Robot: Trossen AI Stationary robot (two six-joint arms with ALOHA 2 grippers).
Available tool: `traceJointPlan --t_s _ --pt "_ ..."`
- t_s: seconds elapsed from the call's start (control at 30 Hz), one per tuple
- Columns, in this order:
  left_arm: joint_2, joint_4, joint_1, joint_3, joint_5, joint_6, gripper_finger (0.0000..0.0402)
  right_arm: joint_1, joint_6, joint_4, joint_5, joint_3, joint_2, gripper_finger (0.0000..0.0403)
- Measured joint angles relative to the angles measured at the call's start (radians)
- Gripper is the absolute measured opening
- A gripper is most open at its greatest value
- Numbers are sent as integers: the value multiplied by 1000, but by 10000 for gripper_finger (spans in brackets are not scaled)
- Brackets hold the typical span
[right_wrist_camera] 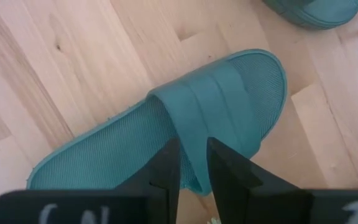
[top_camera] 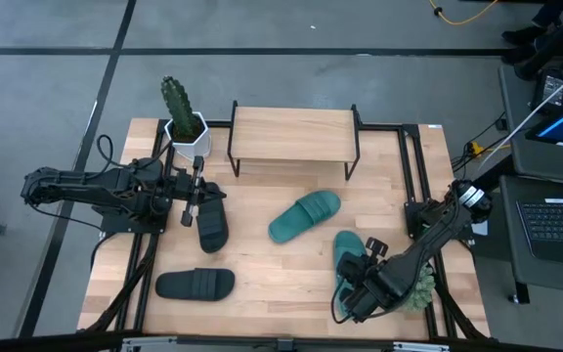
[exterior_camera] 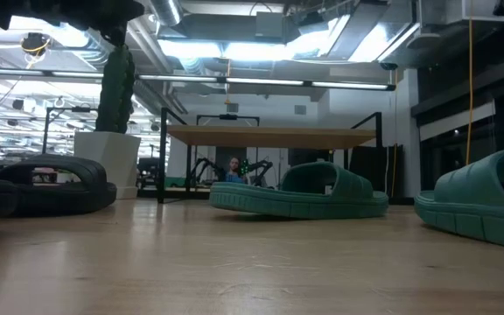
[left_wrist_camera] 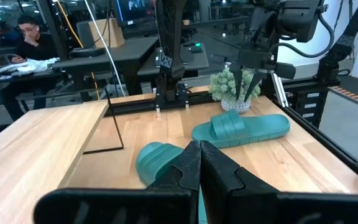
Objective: Pick and place slides into the shelf
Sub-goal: Put the green slipper on the shelf
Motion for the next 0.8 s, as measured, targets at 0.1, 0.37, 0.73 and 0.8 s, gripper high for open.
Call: traceJointPlan --t_s 0.1,0.37,0.73,0.8 --pt "0 0 0 0 0 0 0 0 1 0 0 0 0 80" --pt "0 0 0 0 0 0 0 0 1 0 0 0 0 81" --pt "0 0 0 0 0 -2 0 0 -10 2 -28 0 0 81" --pt "0 0 0 0 0 -2 0 0 -59 7 -28 0 0 81"
